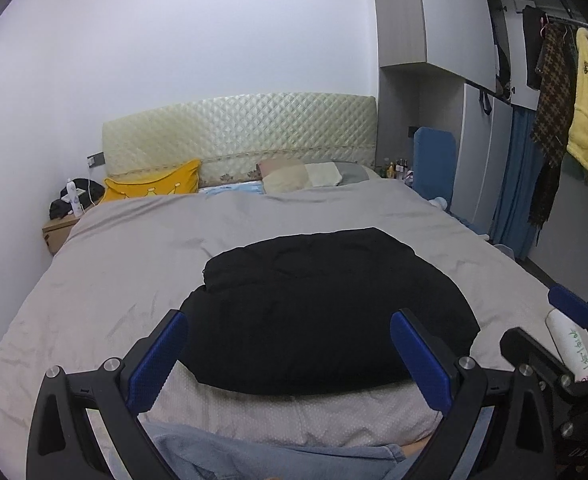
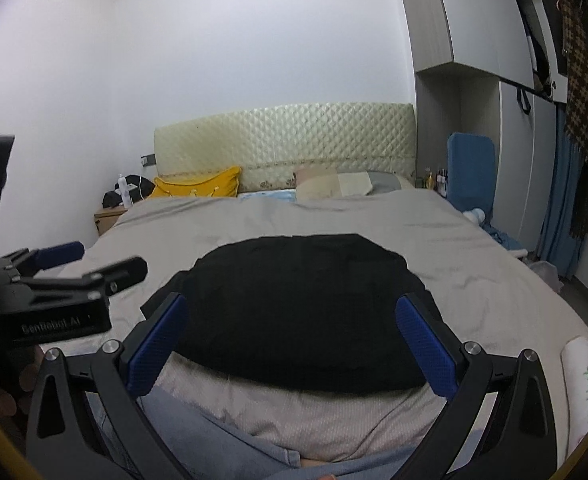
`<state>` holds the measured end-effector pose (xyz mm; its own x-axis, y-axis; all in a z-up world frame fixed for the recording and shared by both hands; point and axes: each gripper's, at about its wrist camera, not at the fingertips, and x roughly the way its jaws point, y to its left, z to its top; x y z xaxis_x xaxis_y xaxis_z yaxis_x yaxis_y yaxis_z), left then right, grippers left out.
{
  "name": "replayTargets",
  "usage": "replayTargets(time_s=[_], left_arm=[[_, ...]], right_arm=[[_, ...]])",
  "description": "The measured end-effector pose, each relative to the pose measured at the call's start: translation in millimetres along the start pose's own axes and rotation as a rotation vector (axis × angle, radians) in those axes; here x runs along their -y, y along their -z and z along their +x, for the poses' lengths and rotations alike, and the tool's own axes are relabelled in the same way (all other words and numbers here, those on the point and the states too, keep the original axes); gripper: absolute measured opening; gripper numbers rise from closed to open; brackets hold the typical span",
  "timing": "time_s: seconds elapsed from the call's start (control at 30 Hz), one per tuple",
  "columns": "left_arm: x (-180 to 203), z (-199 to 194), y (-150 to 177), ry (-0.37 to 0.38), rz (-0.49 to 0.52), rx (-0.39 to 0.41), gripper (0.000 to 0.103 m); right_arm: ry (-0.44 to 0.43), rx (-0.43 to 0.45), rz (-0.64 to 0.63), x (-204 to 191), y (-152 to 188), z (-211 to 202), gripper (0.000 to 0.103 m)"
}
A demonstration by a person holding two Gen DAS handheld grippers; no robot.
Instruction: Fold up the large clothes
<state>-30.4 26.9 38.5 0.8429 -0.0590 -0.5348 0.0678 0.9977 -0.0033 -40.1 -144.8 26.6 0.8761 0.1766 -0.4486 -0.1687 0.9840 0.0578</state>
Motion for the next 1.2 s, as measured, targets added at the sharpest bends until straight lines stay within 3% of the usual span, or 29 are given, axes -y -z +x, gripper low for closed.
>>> replayTargets(time_s=[0.3, 1.2], left_arm=[[-6, 18, 5, -0.009, -0.031, -0.049, 0.102], [-5, 20, 8, -0.007, -0.035, -0.067, 0.102]], right_arm=[[0.017, -0.024, 0.02, 6, 2, 10, 0.103], [0.032, -0.036, 0.03, 9, 7, 14, 0.103]])
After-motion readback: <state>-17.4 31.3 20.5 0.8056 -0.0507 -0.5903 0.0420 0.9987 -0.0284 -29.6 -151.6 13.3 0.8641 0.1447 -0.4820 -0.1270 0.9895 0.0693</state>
